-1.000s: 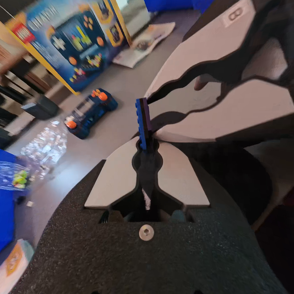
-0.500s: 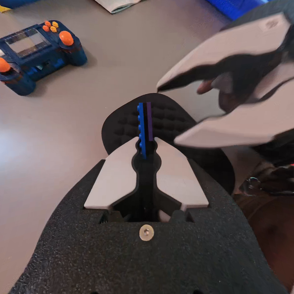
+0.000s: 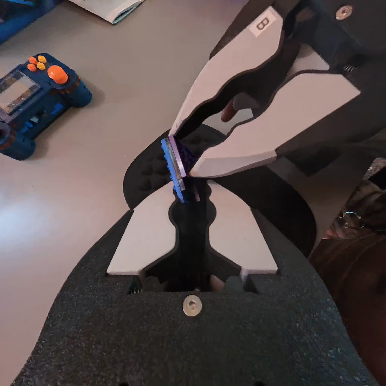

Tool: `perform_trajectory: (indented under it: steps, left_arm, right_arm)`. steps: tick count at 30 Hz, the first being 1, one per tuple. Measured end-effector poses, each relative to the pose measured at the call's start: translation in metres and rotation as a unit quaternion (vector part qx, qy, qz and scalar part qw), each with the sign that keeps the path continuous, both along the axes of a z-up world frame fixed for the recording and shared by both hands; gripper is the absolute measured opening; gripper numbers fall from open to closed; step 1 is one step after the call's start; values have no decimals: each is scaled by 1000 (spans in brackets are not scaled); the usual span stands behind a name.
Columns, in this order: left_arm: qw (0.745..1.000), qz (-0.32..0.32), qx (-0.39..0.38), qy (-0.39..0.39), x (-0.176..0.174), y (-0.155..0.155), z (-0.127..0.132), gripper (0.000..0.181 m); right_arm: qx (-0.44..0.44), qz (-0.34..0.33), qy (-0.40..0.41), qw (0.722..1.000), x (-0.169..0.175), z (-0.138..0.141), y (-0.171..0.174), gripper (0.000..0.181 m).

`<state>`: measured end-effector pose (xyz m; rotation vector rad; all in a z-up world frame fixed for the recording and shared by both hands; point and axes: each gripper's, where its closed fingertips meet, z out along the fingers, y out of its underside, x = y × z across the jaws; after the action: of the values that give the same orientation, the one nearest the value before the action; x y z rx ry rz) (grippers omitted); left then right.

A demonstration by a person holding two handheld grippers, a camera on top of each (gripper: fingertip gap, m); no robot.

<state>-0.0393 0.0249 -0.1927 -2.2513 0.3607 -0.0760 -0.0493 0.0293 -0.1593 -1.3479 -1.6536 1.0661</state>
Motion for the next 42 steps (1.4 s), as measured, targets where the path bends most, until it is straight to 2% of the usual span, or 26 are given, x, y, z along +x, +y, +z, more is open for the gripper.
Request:
perform_trajectory:
  steps: [2,3,6,9,15,20,22,24,28,32,34,39,42]
  left_arm:
    - [1000,4,0,-29,5,1,1,15]
    - [999,9,-2,-31,5,1,0,15]
    - [999,25,0,-43,3,2,0,14]
    - [997,36,1,-74,3,2,0,13]
    - [995,87,11,-48,-4,8,-3,13]
    - [997,69,-4,-24,-5,4,-7,13]
    - [999,28,-20,-11,-2,-1,-9,21]
    - [999,-22,-14,-30,2,-8,-4,28]
    - [991,-44,45,-118,-1,-11,22,18]
    - [996,-41,49,-64,-5,0,19,12]
    - [995,-43,45,-76,-5,1,20,10]
    - [990,-58,35,-123,-11,1,14,9]
    - [985,-64,17,-157,-17,-1,9,8]
  right_arm:
    - [-59,10,-6,998,0,0,-6,39]
    - [-69,4,-7,998,0,-1,-7,40]
    - [-21,-5,-1,1000,-1,-2,-4,35]
    - [-13,-13,4,1000,0,-1,-3,34]
    - [58,-72,10,996,-1,0,2,32]
    - [123,-66,0,990,-1,-1,1,33]
    - [151,-51,1,987,-2,0,-1,33]
    - [135,-33,8,990,-3,1,0,33]
    - [56,-9,15,998,-2,0,5,33]
    - [45,0,7,999,-4,-3,7,33]
    - [41,13,6,999,-4,-4,9,33]
    - [128,58,-2,990,-11,-7,9,33]
    - [204,85,13,975,-19,-9,8,33]
